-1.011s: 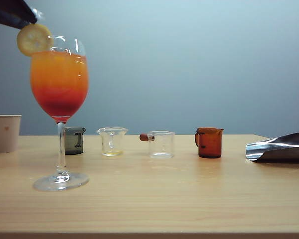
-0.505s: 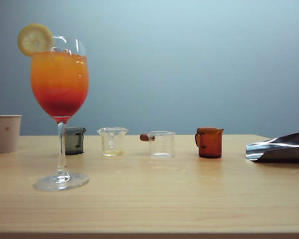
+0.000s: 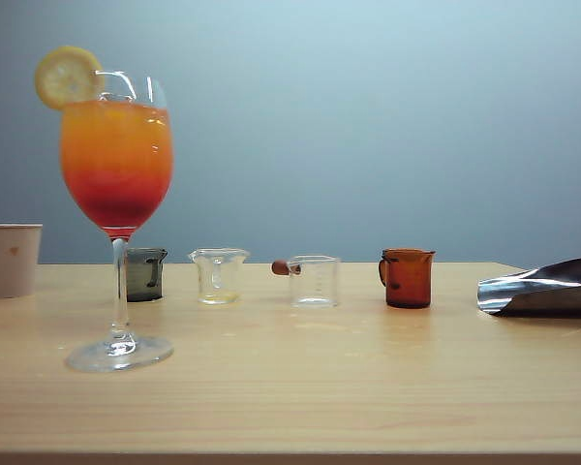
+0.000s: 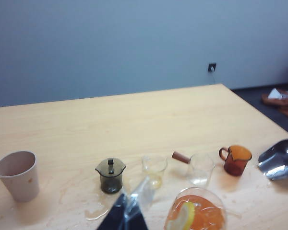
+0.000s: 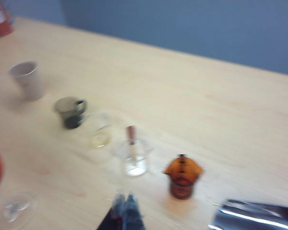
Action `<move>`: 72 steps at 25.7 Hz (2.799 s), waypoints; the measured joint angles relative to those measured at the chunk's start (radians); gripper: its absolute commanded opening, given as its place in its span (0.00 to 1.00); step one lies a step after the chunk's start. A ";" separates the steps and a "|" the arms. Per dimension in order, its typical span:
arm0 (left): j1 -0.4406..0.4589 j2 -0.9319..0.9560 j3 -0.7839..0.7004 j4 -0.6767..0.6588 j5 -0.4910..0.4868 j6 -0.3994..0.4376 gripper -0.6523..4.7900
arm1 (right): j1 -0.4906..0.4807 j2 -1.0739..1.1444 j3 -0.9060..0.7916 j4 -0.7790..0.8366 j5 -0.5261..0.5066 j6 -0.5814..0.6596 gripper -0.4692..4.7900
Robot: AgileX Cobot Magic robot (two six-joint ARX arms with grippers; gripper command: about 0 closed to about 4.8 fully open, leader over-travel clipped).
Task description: Pick up the lemon slice from the paper cup on the left and carefully insert it into the rim of the goblet.
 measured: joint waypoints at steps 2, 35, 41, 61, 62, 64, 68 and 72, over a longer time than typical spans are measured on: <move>0.000 -0.042 -0.020 0.000 0.000 -0.006 0.11 | -0.016 -0.047 -0.050 0.025 0.025 0.007 0.08; 0.000 -0.256 -0.912 0.509 -0.201 -0.196 0.11 | -0.024 -0.365 -0.859 0.322 0.179 0.169 0.16; 0.000 -0.260 -0.911 0.509 -0.201 -0.196 0.11 | -0.079 -0.569 -0.887 0.304 0.180 0.169 0.16; 0.174 -0.410 -0.911 0.489 -0.201 -0.194 0.11 | -0.423 -0.834 -0.984 0.236 0.181 0.170 0.16; 0.174 -0.410 -0.911 0.489 -0.201 -0.194 0.11 | -0.423 -0.838 -0.985 0.248 0.182 0.170 0.16; 0.174 -0.410 -0.911 0.489 -0.201 -0.194 0.11 | -0.420 -0.838 -0.985 0.254 0.180 0.170 0.16; 0.174 -0.410 -0.911 0.490 -0.201 -0.194 0.11 | -0.417 -0.838 -0.985 0.255 0.180 0.170 0.16; 0.174 -0.410 -0.911 0.490 -0.201 -0.194 0.11 | -0.417 -0.838 -0.985 0.254 0.180 0.170 0.16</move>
